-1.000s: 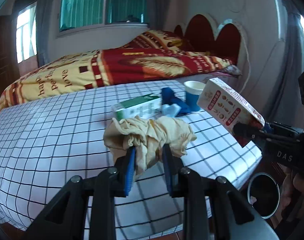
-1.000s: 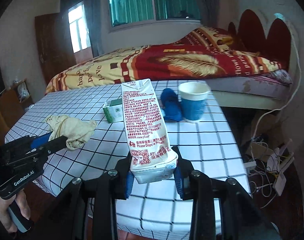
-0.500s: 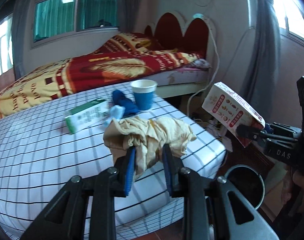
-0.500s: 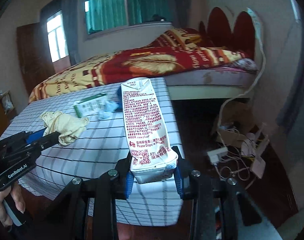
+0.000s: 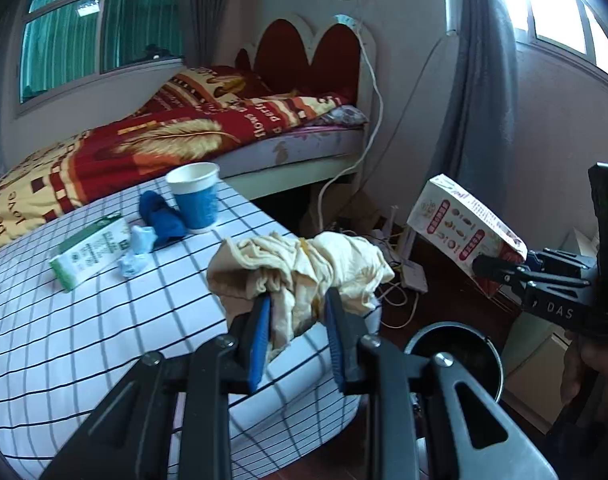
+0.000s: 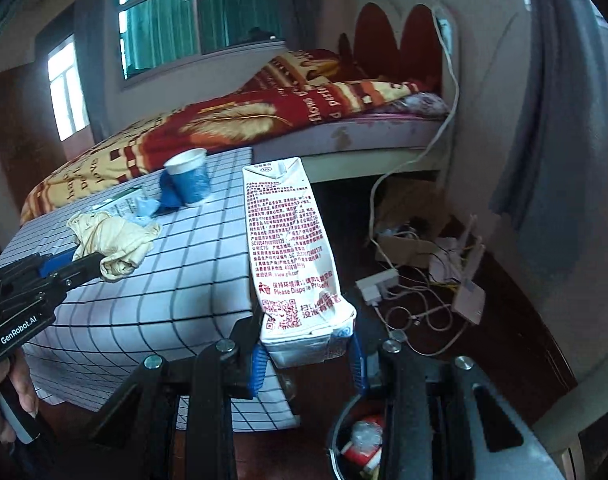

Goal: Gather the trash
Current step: 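Carry the beige cloth and milk carton over the black bin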

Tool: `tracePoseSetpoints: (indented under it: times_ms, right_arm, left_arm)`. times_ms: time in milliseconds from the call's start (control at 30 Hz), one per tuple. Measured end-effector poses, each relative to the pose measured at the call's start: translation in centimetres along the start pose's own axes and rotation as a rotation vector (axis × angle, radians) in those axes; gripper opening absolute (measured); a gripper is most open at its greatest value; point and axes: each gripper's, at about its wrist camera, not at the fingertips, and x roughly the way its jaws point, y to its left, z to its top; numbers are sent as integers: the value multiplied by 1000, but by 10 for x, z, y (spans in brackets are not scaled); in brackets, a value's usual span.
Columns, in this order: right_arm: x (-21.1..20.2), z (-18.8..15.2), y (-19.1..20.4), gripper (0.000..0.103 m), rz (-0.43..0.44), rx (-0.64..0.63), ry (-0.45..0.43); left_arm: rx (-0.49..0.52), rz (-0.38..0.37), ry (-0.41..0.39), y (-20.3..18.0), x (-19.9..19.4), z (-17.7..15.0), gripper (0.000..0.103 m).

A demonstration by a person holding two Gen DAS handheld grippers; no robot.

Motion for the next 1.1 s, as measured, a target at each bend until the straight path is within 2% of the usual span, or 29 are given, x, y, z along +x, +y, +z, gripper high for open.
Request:
tracePoseSetpoints:
  times_ms: [533, 900, 1100]
  right_arm:
    - [-11, -30, -70, 36, -118, 58, 58]
    - [-9, -86, -129, 36, -186, 89, 206]
    - [5, -117, -150, 36, -171, 90, 291]
  left_arm:
    - [84, -150, 52, -76, 44, -6, 27]
    - [174, -301, 175, -138, 83, -33, 27]
    - [232, -336, 260, -167, 112, -51, 28]
